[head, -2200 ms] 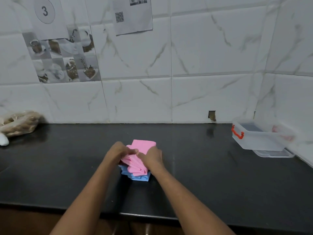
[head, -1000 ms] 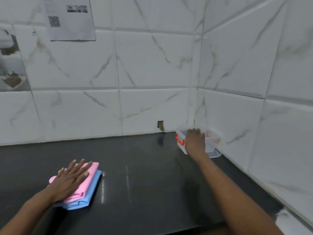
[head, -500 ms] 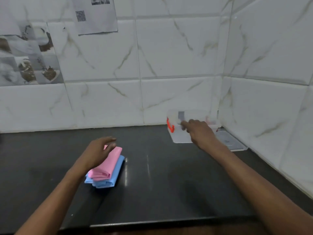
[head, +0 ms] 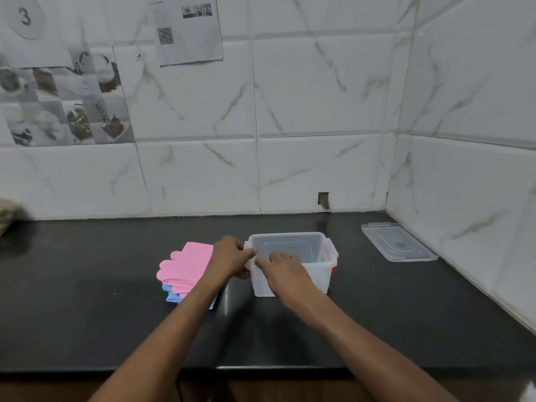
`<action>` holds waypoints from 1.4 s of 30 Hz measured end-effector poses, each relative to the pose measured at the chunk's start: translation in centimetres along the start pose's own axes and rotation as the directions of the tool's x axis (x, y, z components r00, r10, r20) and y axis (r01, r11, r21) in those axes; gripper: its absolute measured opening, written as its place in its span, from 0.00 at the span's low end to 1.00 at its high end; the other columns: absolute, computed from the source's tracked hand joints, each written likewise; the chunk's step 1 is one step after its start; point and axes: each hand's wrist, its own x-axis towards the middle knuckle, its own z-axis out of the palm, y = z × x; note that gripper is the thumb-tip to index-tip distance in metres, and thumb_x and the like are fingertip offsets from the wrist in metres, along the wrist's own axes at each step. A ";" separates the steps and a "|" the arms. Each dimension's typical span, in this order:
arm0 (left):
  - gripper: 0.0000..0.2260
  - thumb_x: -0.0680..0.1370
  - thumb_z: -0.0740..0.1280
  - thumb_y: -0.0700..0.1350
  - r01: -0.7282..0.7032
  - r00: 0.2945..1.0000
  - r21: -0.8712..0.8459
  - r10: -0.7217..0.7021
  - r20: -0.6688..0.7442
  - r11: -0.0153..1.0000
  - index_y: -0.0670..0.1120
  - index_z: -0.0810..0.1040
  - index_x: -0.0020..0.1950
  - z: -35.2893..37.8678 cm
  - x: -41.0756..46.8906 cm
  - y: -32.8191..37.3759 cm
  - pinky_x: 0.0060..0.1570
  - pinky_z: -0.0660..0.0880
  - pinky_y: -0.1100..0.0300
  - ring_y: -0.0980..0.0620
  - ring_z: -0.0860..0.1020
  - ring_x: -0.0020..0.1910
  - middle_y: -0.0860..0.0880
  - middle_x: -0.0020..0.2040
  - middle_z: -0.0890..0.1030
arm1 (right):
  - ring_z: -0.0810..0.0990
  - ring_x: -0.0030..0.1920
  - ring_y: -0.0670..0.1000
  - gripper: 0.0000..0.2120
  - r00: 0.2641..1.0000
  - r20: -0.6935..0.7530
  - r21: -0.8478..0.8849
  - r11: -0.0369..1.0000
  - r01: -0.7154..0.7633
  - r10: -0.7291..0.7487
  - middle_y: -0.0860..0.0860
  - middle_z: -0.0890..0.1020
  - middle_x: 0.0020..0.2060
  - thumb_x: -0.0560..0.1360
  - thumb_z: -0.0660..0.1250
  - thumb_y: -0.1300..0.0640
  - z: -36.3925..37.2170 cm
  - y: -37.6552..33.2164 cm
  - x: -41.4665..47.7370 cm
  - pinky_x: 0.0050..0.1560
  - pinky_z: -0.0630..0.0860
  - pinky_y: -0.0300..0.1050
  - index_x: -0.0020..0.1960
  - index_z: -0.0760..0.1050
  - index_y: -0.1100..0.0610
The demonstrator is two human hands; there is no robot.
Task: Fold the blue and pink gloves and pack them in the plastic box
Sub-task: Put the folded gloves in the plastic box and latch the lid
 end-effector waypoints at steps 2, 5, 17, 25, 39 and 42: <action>0.12 0.74 0.69 0.41 0.007 1.000 0.073 -0.006 -0.016 0.997 0.40 0.75 0.30 0.5 0.1 0.3 0.27 0.81 0.54 0.44 0.83 0.26 0.41 0.29 0.82 | 0.73 0.62 0.58 0.24 0.999 0.026 0.113 0.993 -0.027 0.024 0.56 0.75 0.62 0.77 0.66 0.54 -0.6 1.3 0.1 0.65 0.67 0.55 0.72 0.67 0.50; 0.13 0.75 0.68 0.43 0.005 0.999 0.102 0.000 -0.049 0.995 0.41 0.74 0.31 0.9 0.1 0.0 0.26 0.79 0.61 0.46 0.83 0.25 0.41 0.29 0.82 | 0.72 0.66 0.59 0.21 0.961 -0.108 0.228 0.948 -0.224 0.253 0.58 0.74 0.67 0.79 0.60 0.48 -2.2 5.7 0.1 0.67 0.68 0.53 0.70 0.71 0.54; 0.12 0.73 0.73 0.52 0.025 0.990 0.479 0.044 -0.134 0.877 0.44 0.84 0.38 -8.4 1.0 -4.2 0.34 0.70 0.61 0.44 0.82 0.39 0.44 0.37 0.85 | 0.79 0.60 0.56 0.17 0.775 -0.360 0.622 0.753 -0.216 0.519 0.58 0.80 0.61 0.79 0.64 0.55 -4.9 7.1 -3.1 0.57 0.72 0.42 0.65 0.75 0.61; 0.19 0.65 0.75 0.58 0.174 0.985 0.755 -0.123 -0.124 0.632 0.46 0.73 0.42 -3.5 -0.5 -4.7 0.39 0.68 0.57 0.45 0.71 0.48 0.48 0.40 0.71 | 0.82 0.47 0.54 0.10 0.931 -0.268 0.692 0.722 0.007 0.248 0.55 0.85 0.47 0.76 0.63 0.66 -5.4 -4.0 0.4 0.54 0.74 0.42 0.49 0.83 0.61; 0.04 0.71 0.63 0.33 0.044 0.870 0.649 0.291 -0.398 0.760 0.37 0.77 0.39 -8.0 -0.7 -4.1 0.34 0.63 0.55 0.35 0.76 0.37 0.37 0.39 0.80 | 0.82 0.55 0.64 0.33 0.881 0.471 0.811 -0.417 -0.411 0.048 0.69 0.77 0.58 0.80 0.55 0.38 -4.4 -8.7 3.2 0.57 0.80 0.53 0.65 0.67 0.69; 0.05 0.67 0.64 0.35 -0.076 0.844 0.678 0.410 -0.347 0.731 0.40 0.69 0.33 -9.9 -1.4 -2.2 0.30 0.62 0.54 0.39 0.69 0.32 0.41 0.31 0.75 | 0.77 0.63 0.67 0.44 0.875 0.478 0.631 -0.664 -0.401 -0.074 0.70 0.75 0.61 0.76 0.52 0.30 -5.5 -7.8 5.4 0.61 0.77 0.58 0.71 0.62 0.69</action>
